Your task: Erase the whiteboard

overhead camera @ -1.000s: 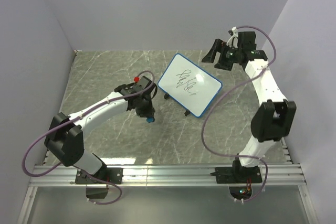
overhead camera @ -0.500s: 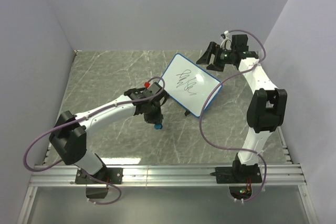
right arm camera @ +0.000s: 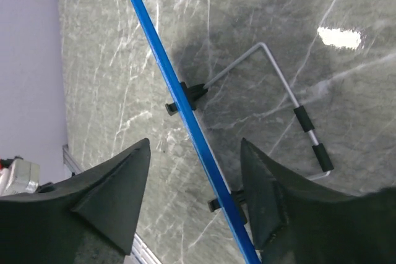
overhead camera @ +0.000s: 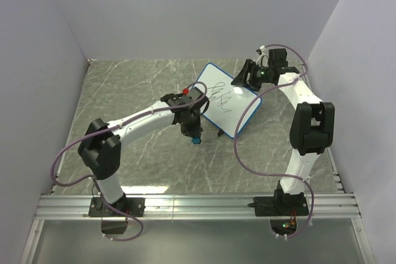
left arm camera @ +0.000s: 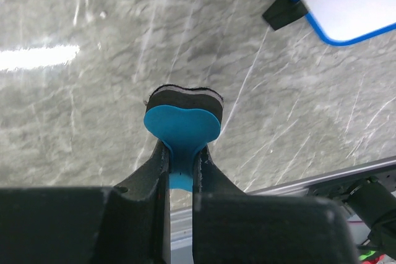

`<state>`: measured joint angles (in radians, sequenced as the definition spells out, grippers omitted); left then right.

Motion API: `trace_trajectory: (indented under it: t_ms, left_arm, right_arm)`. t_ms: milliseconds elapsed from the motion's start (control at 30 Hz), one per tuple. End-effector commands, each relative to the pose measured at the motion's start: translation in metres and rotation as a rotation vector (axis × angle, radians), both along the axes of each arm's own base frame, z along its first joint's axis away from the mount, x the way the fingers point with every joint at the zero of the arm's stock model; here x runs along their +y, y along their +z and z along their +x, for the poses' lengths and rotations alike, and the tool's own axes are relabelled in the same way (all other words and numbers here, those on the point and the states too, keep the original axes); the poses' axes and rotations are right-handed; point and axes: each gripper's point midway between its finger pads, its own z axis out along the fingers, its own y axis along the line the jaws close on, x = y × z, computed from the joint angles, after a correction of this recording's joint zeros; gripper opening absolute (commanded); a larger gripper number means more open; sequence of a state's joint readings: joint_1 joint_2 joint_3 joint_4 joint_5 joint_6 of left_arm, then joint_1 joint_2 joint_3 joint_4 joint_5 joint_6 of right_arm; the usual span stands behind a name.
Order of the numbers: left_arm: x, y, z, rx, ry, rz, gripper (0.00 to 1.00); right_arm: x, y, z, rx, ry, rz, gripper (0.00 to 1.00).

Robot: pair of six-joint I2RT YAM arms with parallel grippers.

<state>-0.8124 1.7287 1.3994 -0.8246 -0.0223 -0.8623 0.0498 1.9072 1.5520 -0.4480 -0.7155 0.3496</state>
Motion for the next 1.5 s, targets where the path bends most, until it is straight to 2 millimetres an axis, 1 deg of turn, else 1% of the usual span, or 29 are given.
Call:
trace_trajectory:
  t_ms: [0, 33, 100, 167, 200, 267, 300, 367, 400, 433, 467, 500, 533, 567, 633, 667, 700, 767, 800, 867, 933, 1000, 1133, 1167, 1200, 1233, 1333, 1367, 1467]
  left_arm:
    - [-0.012, 0.007, 0.007, -0.008, -0.040, -0.005, 0.00]
    - [-0.017, 0.014, 0.012, -0.023, -0.041, -0.020, 0.00]
    - [-0.020, 0.013, 0.016, -0.028, -0.043, -0.024, 0.00]
    - [-0.027, 0.016, 0.019, -0.027, -0.050, -0.044, 0.00]
    - [-0.030, 0.012, 0.020, -0.021, -0.051, -0.042, 0.00]
    - [-0.037, 0.016, 0.025, -0.028, -0.058, -0.058, 0.00]
    - [-0.040, 0.011, 0.028, -0.024, -0.057, -0.053, 0.00]
    - [-0.048, 0.018, 0.036, -0.043, -0.060, -0.073, 0.00]
    - [-0.054, 0.021, 0.041, -0.056, -0.063, -0.086, 0.00]
    - [-0.057, 0.022, 0.045, -0.062, -0.065, -0.092, 0.00]
    - [-0.060, 0.019, 0.048, -0.060, -0.065, -0.089, 0.00]
    - [-0.064, 0.025, 0.054, -0.076, -0.064, -0.105, 0.00]
    - [-0.066, 0.026, 0.058, -0.083, -0.064, -0.110, 0.00]
    - [-0.068, 0.024, 0.061, -0.082, -0.062, -0.107, 0.00]
    - [-0.074, 0.031, 0.072, -0.105, -0.055, -0.129, 0.00]
    - [-0.076, 0.028, 0.075, -0.104, -0.056, -0.130, 0.00]
    - [-0.080, 0.033, 0.080, -0.116, -0.054, -0.144, 0.00]
    - [-0.087, 0.029, 0.086, -0.114, -0.056, -0.155, 0.00]
    - [-0.091, 0.032, 0.089, -0.122, -0.060, -0.167, 0.00]
    - [-0.097, 0.027, 0.093, -0.120, -0.057, -0.175, 0.00]
    - [-0.106, 0.030, 0.097, -0.131, -0.062, -0.213, 0.00]
    - [-0.113, 0.029, 0.093, -0.130, -0.077, -0.243, 0.00]
    - [-0.128, 0.032, 0.087, -0.159, -0.090, -0.329, 0.00]
    - [-0.134, 0.044, 0.091, -0.196, -0.089, -0.385, 0.00]
    - [-0.126, 0.028, 0.088, -0.165, -0.063, -0.375, 0.00]
    - [-0.123, 0.023, 0.088, -0.159, -0.057, -0.376, 0.00]
    - [-0.103, 0.004, 0.095, -0.144, -0.023, -0.348, 0.00]
    - [-0.091, -0.008, 0.099, -0.129, -0.001, -0.331, 0.00]
    - [-0.077, -0.022, 0.110, -0.126, 0.026, -0.319, 0.00]
  right_arm:
    - [0.008, 0.024, -0.007, -0.081, 0.023, 0.008, 0.63]
    - [0.008, 0.021, -0.011, -0.076, 0.025, 0.007, 0.59]
    - [0.009, 0.021, -0.014, -0.076, 0.027, 0.006, 0.55]
    - [0.010, 0.019, -0.018, -0.071, 0.029, 0.006, 0.47]
    - [0.010, 0.018, -0.019, -0.066, 0.030, 0.007, 0.41]
    - [0.010, 0.017, -0.022, -0.066, 0.031, 0.007, 0.34]
    - [0.010, 0.017, -0.023, -0.066, 0.030, 0.006, 0.24]
    - [0.011, 0.014, -0.028, -0.058, 0.028, 0.004, 0.16]
    - [0.013, 0.012, -0.030, -0.056, 0.032, 0.001, 0.07]
    - [0.012, 0.005, -0.034, -0.043, 0.028, -0.012, 0.05]
    - [0.014, 0.006, -0.037, -0.047, 0.032, -0.016, 0.00]
    - [0.015, 0.004, -0.040, -0.045, 0.036, -0.020, 0.00]
    - [0.018, -0.002, -0.046, -0.036, 0.044, -0.032, 0.00]
    - [0.019, -0.002, -0.049, -0.035, 0.048, -0.038, 0.00]
    - [0.023, -0.005, -0.058, -0.027, 0.059, -0.047, 0.00]
    - [0.025, -0.006, -0.060, -0.028, 0.062, -0.051, 0.00]
    - [0.027, -0.006, -0.063, -0.025, 0.067, -0.050, 0.00]
    - [0.034, -0.009, -0.073, -0.014, 0.083, -0.059, 0.00]
    - [0.035, -0.010, -0.077, -0.011, 0.086, -0.065, 0.00]
    - [0.042, -0.013, -0.086, -0.002, 0.104, -0.073, 0.00]
    - [0.047, -0.015, -0.094, 0.008, 0.107, -0.073, 0.00]
    - [0.054, -0.020, -0.103, 0.038, 0.104, -0.063, 0.00]
    - [0.063, -0.020, -0.114, 0.043, 0.112, -0.032, 0.00]
    - [0.064, -0.021, -0.116, 0.048, 0.117, -0.034, 0.00]
    - [0.063, -0.021, -0.115, 0.044, 0.114, -0.042, 0.00]
    - [0.061, -0.022, -0.117, 0.058, 0.115, -0.052, 0.00]
    - [0.057, -0.019, -0.116, 0.055, 0.117, -0.082, 0.00]
    - [0.057, -0.018, -0.116, 0.052, 0.120, -0.086, 0.00]
    - [0.056, -0.014, -0.118, 0.046, 0.119, -0.092, 0.00]
